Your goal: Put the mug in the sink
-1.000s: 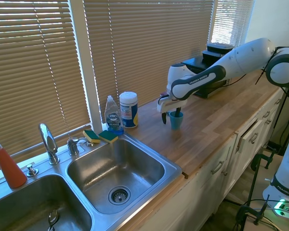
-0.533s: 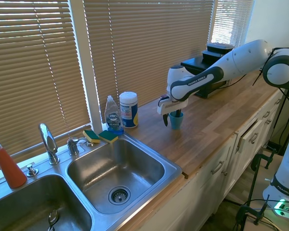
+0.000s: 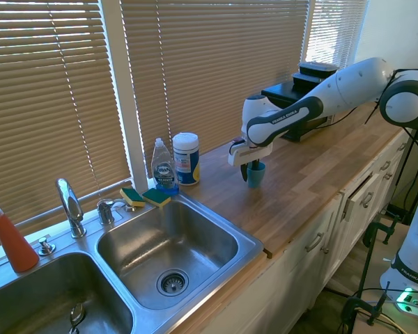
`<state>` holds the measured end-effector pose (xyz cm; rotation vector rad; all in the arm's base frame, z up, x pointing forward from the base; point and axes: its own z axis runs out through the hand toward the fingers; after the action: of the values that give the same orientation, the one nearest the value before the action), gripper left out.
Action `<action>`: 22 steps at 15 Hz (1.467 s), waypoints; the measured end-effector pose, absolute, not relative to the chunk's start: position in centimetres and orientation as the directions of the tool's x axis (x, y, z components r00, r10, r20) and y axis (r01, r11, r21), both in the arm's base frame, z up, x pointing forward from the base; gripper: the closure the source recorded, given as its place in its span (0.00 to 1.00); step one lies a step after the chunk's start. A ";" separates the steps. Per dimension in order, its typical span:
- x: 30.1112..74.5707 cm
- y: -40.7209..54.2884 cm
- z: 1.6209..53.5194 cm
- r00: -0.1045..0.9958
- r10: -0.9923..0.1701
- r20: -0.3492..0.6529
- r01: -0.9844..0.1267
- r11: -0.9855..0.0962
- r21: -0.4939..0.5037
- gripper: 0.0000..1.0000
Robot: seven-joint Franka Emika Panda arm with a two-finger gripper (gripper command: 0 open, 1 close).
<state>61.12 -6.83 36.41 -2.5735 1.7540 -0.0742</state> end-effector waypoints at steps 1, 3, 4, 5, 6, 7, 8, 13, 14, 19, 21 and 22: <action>61.1 -6.9 36.3 0.364 -0.931 0.024 -0.930 -0.365 -0.047 1.00; 61.1 -7.0 36.0 0.363 -0.931 0.023 -0.930 -0.364 -0.042 1.00; 61.1 -7.0 35.9 0.364 -0.931 0.022 -0.930 -0.365 -0.041 1.00; 61.2 -7.0 35.9 0.367 -0.930 0.025 -0.929 -0.368 -0.045 1.00; 61.2 -7.2 36.1 0.369 -0.929 0.029 -0.927 -0.370 -0.050 1.00; 61.2 -7.4 36.4 0.368 -0.929 0.031 -0.928 -0.369 -0.054 1.00; 61.2 -7.4 36.5 0.366 -0.930 0.026 -0.928 -0.367 -0.059 1.00; 60.7 -4.7 38.7 0.406 -0.913 0.041 -0.905 -0.408 -0.118 1.00; 60.2 -3.1 39.9 0.426 -0.903 0.051 -0.893 -0.429 -0.135 1.00; 58.4 8.2 44.0 0.499 -0.853 0.151 -0.842 -0.519 -0.150 1.00; 58.1 12.2 44.3 0.517 -0.837 0.179 -0.829 -0.542 -0.137 1.00; 58.3 13.6 44.4 0.526 -0.829 0.188 -0.824 -0.552 -0.128 1.00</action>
<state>58.28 13.59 44.41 -2.7243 1.4758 -0.3551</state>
